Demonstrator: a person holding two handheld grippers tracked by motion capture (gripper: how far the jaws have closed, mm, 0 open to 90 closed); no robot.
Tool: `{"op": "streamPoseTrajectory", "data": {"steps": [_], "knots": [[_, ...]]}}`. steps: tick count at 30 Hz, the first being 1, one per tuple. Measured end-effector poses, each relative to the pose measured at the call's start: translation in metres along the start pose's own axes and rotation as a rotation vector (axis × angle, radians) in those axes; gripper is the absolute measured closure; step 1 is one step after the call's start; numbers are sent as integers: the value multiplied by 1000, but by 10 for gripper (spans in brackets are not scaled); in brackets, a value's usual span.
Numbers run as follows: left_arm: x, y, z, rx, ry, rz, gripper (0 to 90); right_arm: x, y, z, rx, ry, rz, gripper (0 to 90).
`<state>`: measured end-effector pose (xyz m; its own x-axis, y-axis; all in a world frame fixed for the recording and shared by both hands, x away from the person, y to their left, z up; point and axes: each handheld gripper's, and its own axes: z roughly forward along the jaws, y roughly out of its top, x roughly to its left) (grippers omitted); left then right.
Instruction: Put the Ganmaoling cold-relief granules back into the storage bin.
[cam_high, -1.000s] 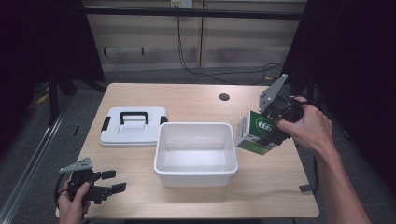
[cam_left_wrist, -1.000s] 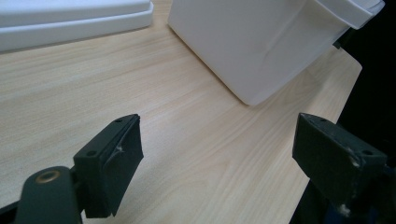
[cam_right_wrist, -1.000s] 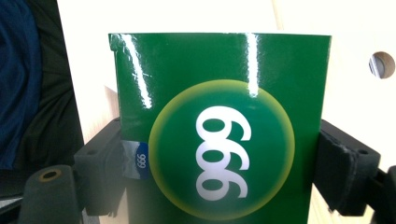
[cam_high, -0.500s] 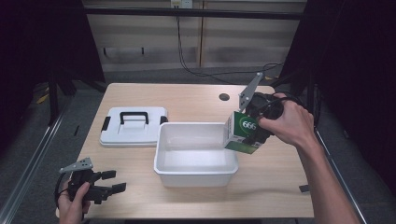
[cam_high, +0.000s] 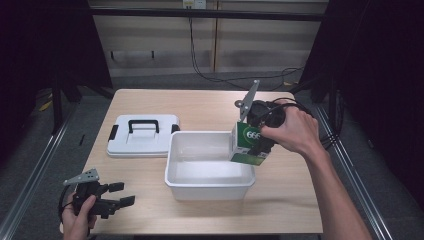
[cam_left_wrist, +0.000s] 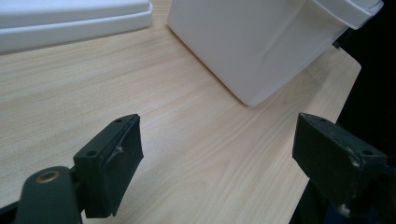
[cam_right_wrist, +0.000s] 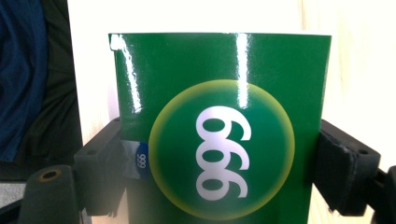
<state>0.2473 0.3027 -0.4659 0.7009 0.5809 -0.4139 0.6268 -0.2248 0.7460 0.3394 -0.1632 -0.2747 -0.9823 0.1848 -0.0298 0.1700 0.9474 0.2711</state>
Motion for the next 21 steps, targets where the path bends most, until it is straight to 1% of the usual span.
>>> {"op": "streamPoseTrajectory", "data": {"steps": [1,2,3,6,11,12,15,16,17,18,19,21], "knots": [[0,0,0,0,0,0,160,0,0,0,0,0,0,163],[0,0,0,0,0,0,160,-1,2,1,-5,3,-13,163],[0,0,0,0,1,0,160,-1,5,3,6,7,-15,163],[0,0,0,1,1,-1,160,-2,8,7,14,12,-18,163],[0,0,0,1,0,-1,161,-3,14,8,2,16,-28,163],[0,0,0,1,0,-2,160,-3,17,9,3,19,-38,163],[0,0,0,1,1,-1,161,-3,22,12,16,27,-44,163],[0,0,0,1,-1,-2,160,-2,25,15,28,32,-44,163],[0,0,0,2,0,-1,160,-4,26,18,24,34,-57,163],[0,0,0,2,0,-1,160,-4,26,18,24,34,-57,163],[0,0,0,2,0,-2,160,-3,27,19,35,40,-48,162],[0,0,0,1,1,-2,160,-4,29,23,43,46,-57,162]]}}
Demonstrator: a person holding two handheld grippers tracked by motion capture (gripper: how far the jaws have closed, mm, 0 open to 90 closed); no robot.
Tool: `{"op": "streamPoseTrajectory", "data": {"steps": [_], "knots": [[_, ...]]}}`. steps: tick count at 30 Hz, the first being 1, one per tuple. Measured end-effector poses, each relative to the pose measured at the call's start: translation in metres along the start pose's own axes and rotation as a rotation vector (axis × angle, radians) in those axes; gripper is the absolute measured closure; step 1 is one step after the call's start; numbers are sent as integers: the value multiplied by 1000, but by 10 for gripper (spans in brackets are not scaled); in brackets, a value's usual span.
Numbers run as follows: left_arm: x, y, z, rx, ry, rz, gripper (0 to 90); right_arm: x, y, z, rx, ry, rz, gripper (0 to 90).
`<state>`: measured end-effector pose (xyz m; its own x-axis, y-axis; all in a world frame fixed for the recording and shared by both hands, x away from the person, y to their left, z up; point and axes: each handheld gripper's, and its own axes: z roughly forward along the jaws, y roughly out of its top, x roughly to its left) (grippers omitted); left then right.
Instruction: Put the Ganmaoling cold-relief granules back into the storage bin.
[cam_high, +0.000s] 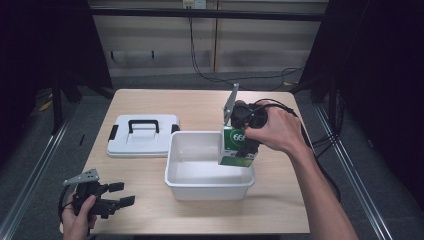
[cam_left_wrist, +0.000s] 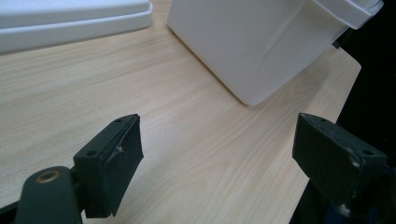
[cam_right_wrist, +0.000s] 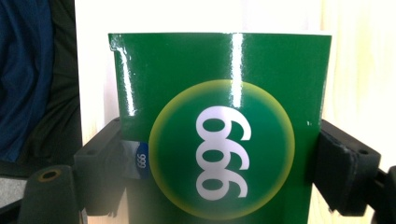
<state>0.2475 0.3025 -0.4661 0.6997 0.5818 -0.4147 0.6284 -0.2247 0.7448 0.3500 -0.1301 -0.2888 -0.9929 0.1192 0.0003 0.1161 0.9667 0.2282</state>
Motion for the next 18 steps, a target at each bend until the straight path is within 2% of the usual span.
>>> {"op": "streamPoseTrajectory", "data": {"steps": [4,6,13,18], "knots": [[0,0,0,-1,1,-1,160,-2,3,6,9,7,-11,162],[0,0,0,-1,0,0,160,-2,5,12,36,10,-11,162],[0,0,0,1,0,0,161,-2,10,25,57,15,-38,161],[0,0,0,-2,-3,-1,160,-4,11,36,95,18,-46,160]]}}
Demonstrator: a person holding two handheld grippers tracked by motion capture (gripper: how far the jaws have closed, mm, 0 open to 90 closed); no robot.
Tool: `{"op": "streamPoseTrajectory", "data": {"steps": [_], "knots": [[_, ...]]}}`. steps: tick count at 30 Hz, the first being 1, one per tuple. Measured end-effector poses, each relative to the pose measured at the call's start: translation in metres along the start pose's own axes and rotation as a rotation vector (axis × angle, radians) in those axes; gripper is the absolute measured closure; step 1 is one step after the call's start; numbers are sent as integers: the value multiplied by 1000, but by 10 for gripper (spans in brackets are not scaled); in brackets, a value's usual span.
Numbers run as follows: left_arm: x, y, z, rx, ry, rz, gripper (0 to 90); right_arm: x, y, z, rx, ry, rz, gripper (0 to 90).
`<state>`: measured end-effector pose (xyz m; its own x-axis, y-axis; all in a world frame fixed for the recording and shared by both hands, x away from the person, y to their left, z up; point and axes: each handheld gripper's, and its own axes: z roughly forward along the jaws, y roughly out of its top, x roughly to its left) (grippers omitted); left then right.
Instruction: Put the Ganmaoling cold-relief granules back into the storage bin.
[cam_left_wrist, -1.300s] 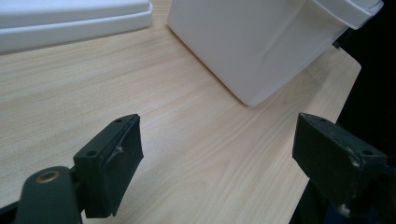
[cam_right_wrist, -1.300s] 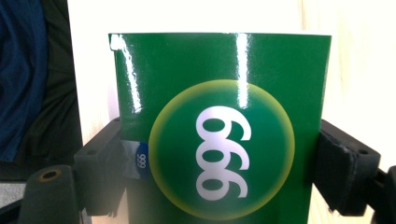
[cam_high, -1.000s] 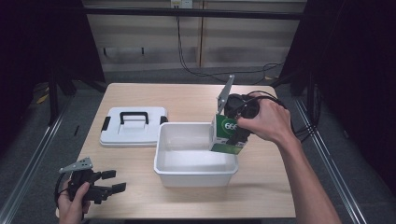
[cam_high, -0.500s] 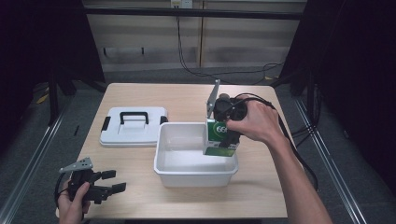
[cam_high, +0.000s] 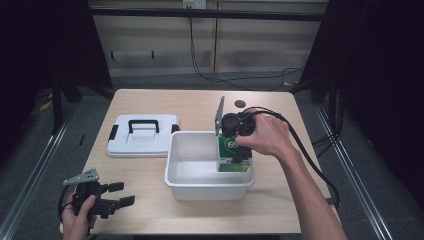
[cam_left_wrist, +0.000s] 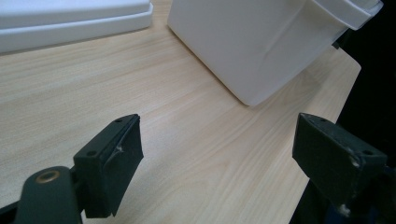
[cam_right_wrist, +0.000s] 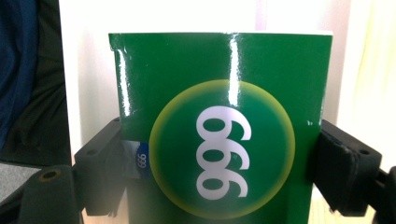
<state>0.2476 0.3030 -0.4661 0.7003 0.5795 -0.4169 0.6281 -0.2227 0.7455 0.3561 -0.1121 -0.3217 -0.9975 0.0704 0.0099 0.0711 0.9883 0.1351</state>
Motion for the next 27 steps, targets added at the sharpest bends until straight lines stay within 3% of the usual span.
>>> {"op": "streamPoseTrajectory", "data": {"steps": [12,16,27], "knots": [[1,1,1,2,4,-2,160,-7,0,21,21,18,0,159],[1,1,1,0,3,-4,160,-7,-1,25,6,25,0,159],[1,0,1,1,1,-4,160,-10,-1,44,46,32,-8,158]]}}
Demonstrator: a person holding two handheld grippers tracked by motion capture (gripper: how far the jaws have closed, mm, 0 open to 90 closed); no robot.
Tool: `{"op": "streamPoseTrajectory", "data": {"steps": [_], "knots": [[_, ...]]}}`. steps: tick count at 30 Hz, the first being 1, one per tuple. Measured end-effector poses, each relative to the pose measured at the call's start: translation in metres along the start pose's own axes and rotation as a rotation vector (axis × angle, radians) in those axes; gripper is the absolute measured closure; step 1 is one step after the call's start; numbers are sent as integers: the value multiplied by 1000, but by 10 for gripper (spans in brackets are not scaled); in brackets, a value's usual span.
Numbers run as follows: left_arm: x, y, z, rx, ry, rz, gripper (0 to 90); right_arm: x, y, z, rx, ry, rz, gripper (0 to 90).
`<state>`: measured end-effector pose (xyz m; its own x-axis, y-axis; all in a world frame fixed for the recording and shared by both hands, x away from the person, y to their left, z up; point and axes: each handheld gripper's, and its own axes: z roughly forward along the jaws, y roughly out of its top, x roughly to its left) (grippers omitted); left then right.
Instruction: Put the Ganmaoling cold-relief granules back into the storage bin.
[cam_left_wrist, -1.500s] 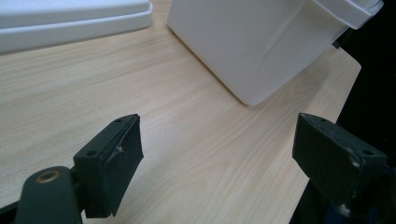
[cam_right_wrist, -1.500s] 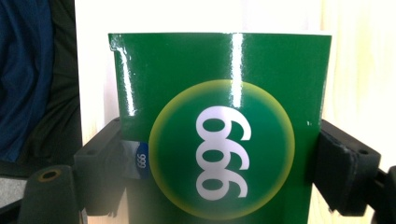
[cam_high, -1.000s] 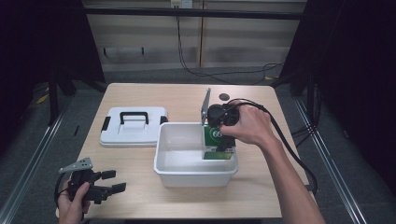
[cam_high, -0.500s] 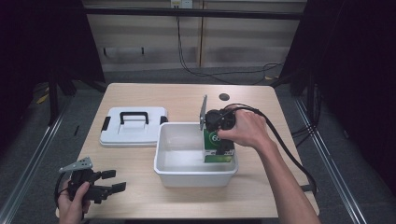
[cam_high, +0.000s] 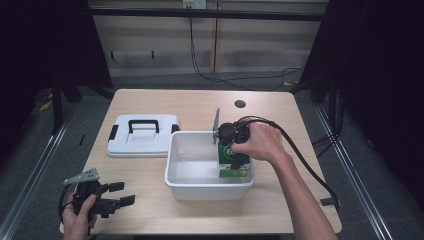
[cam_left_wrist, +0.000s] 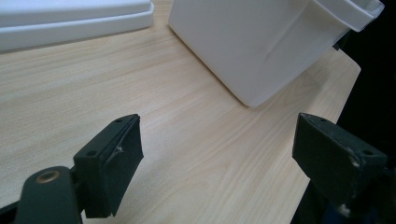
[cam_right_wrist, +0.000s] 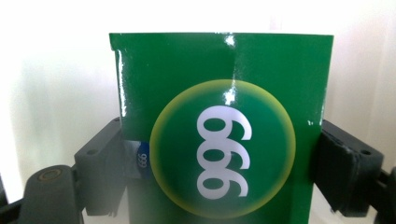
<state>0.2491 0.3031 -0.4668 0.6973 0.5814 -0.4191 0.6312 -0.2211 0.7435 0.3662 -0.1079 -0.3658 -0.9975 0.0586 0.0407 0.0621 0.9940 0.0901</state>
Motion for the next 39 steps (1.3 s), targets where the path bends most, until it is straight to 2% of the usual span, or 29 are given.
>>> {"op": "streamPoseTrajectory", "data": {"steps": [2,5,7,10,12,16,18,24,25,26,27,39], "knots": [[0,0,-1,0,-1,1,160,0,1,3,10,7,7,158],[0,0,-1,0,-3,2,160,-1,2,8,8,11,-6,158],[0,0,0,0,-2,2,160,-1,0,11,9,15,12,158],[-1,0,0,-2,-2,1,160,-2,-1,12,2,10,8,158],[-1,0,0,0,2,4,160,-2,-1,12,8,12,23,158],[-1,-1,-1,-3,1,0,160,-3,-1,15,10,13,14,157],[-1,-1,-1,-3,0,-1,160,-3,1,17,27,20,41,158],[-1,-1,-1,-3,0,-1,160,-3,2,21,37,20,38,157],[-1,-1,-1,-3,0,-1,160,-2,3,22,41,16,51,157],[-1,-1,-1,-3,0,0,160,-2,3,22,41,16,51,157],[-1,-1,-1,-2,1,0,160,-3,3,24,46,14,31,157],[-1,-1,-1,-2,1,0,160,-5,7,40,79,31,26,155]]}}
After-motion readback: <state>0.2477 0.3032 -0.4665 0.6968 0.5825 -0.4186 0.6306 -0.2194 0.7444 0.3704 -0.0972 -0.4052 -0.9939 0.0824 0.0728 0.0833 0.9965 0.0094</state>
